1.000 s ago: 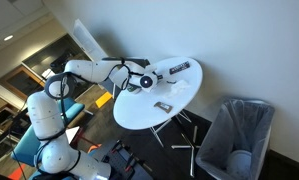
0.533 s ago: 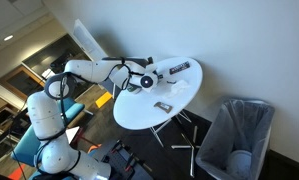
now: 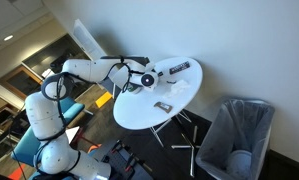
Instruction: Pour the contents of the box into the cup, then mix it with the spoon
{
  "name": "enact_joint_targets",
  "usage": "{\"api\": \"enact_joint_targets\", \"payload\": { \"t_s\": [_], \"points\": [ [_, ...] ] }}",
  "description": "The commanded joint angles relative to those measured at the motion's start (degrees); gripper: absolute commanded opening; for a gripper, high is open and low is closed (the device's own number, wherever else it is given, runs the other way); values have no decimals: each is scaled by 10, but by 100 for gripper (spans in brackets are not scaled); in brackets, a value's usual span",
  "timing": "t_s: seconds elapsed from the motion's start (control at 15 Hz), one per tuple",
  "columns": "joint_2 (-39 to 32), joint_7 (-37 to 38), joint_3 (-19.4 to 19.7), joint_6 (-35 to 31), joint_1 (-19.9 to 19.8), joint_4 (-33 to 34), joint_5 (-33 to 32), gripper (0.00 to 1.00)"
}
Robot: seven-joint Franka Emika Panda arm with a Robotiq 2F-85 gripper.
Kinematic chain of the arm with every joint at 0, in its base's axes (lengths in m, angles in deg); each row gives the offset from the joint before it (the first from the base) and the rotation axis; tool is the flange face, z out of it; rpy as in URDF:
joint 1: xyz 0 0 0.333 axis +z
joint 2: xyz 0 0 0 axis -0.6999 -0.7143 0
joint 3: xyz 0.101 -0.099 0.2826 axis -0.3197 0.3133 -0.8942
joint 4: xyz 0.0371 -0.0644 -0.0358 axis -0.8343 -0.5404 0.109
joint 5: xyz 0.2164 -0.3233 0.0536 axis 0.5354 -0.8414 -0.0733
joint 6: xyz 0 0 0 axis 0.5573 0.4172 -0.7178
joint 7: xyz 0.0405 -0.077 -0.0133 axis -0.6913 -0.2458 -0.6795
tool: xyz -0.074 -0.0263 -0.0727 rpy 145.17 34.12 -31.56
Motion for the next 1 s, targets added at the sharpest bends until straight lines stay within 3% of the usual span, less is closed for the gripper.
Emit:
{"api": "enact_joint_targets", "payload": {
  "t_s": [0.0, 0.53, 0.87, 0.93],
  "points": [
    [47, -33, 6, 53, -12, -30, -54, 19],
    [113, -13, 44, 205, -28, -45, -270, 19],
    [137, -14, 60, 308, -50, -28, -350, 19],
    [116, -17, 57, 264, -40, -24, -337, 44]
  ]
}}
